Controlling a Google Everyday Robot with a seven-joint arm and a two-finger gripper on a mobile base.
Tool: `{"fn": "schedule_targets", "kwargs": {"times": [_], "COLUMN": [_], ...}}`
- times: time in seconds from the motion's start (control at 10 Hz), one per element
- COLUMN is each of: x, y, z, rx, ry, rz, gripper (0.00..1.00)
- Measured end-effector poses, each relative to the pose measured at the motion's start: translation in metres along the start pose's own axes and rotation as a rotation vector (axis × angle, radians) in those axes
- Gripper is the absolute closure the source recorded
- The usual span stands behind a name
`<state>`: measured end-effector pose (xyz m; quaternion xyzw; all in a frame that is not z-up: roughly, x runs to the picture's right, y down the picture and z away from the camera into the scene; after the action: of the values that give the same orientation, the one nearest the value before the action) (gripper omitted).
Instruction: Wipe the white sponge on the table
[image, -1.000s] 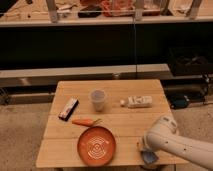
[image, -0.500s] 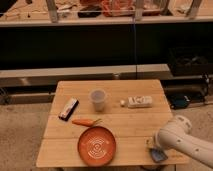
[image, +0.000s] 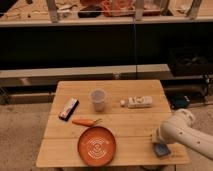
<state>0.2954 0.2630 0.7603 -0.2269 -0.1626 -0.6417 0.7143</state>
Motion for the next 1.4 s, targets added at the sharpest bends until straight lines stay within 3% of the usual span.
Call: {"fn": "schedule_targets", "kwargs": {"times": [0.5, 1.0, 1.4], "x": [0.045, 0.086, 0.069], "y": [-0.001, -0.036, -0.072], "z": [-0.005, 0.009, 0.005], "rx": [-0.022, -0.018, 0.005], "ry": [0.0, -0.011, -0.013], "rz": [0.01, -0.03, -0.114], "gripper": [1.0, 1.0, 1.0]}}
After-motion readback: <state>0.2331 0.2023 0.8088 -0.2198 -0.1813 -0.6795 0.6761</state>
